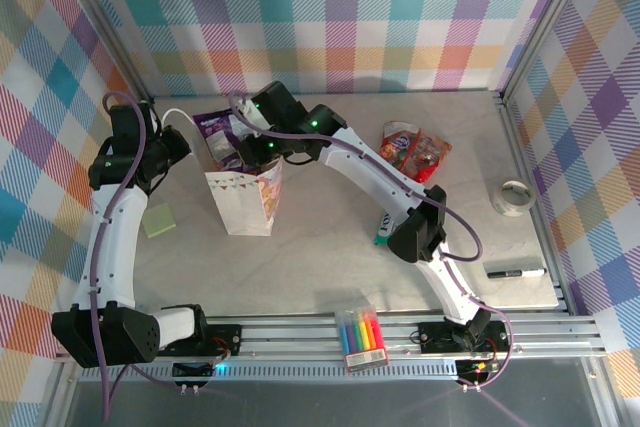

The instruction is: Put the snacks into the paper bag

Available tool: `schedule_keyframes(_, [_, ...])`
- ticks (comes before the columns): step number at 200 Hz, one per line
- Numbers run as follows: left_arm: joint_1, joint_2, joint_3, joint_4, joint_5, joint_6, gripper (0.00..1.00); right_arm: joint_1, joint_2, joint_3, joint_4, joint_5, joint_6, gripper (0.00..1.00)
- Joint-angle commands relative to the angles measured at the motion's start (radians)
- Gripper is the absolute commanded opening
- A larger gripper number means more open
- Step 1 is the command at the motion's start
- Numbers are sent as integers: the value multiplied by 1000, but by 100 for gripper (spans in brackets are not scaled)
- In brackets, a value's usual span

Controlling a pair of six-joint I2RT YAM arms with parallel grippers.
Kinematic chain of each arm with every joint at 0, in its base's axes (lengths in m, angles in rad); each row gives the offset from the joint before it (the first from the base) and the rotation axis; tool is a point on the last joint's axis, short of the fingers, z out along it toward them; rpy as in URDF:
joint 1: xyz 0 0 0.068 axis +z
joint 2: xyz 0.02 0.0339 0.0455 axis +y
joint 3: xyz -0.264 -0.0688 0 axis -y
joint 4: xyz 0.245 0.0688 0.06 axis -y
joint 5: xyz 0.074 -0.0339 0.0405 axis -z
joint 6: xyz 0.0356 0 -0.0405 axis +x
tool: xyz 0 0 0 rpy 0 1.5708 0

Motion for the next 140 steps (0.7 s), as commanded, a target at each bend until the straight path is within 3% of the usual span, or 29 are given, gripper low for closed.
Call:
schedule_keyframes(1, [9, 3, 24, -8, -11, -17, 18, 7, -90, -2, -8, 14, -42, 17])
schedule_keyframes(82, [9, -11, 33, -11, 1, -36, 18, 17, -141, -12, -93, 116, -147, 25])
schedule_keyframes(140, [9, -24, 19, -9, 5, -22, 18, 15, -168, 18, -78, 120, -119, 47])
